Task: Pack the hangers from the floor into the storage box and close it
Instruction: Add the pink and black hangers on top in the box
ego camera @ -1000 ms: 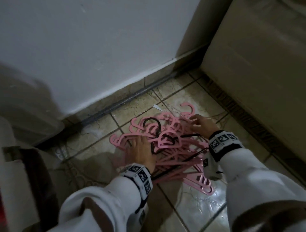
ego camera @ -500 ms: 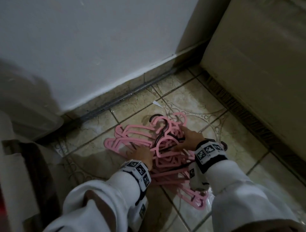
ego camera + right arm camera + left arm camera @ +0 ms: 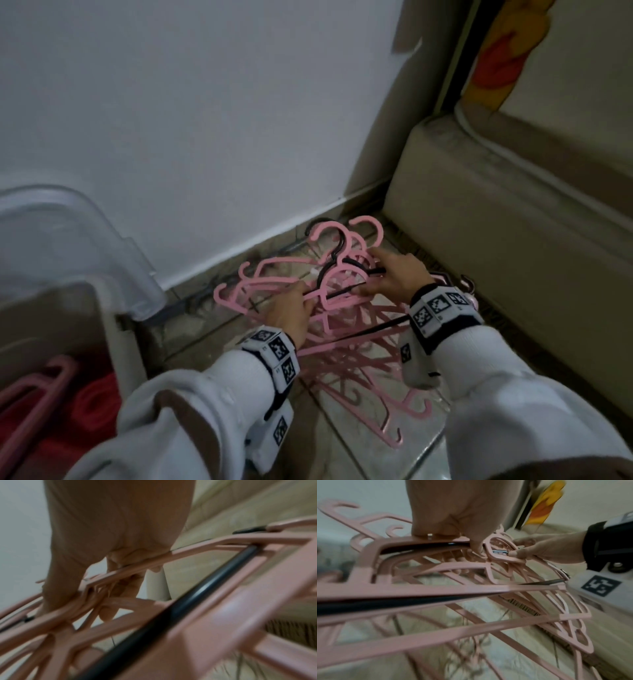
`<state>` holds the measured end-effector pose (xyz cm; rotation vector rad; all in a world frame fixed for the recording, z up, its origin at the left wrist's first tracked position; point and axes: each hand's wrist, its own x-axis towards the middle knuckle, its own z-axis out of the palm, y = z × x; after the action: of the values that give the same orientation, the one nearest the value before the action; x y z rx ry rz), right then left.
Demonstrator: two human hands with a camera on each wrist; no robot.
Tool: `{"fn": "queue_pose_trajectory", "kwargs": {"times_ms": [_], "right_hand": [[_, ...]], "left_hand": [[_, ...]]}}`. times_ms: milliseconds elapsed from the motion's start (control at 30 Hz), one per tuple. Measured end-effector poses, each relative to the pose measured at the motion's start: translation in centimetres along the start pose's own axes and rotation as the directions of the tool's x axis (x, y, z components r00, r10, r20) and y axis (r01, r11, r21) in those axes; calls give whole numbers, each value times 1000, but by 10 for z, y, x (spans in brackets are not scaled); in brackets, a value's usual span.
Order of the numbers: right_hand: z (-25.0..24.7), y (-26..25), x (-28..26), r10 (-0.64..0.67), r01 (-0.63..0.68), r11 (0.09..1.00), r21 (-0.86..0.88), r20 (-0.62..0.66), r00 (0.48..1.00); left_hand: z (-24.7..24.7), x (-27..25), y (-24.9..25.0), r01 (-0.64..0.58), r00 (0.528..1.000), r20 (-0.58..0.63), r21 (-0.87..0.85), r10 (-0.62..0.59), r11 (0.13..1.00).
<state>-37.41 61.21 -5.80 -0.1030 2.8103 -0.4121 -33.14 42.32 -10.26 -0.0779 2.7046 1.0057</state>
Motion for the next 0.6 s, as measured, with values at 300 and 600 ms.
{"fn": "queue_pose_trajectory", "kwargs": {"times_ms": [300,600], "right_hand": [[-107,-82,-65,-174,136,980,-142,-302,937],[-135,-224,-115,-441,356,894,-271,-398,804]], "left_hand": [[-118,-44,46,-179,961,-212,19,179,984],[-235,-135,-2,-183,886,-445,-77,131,980]]}}
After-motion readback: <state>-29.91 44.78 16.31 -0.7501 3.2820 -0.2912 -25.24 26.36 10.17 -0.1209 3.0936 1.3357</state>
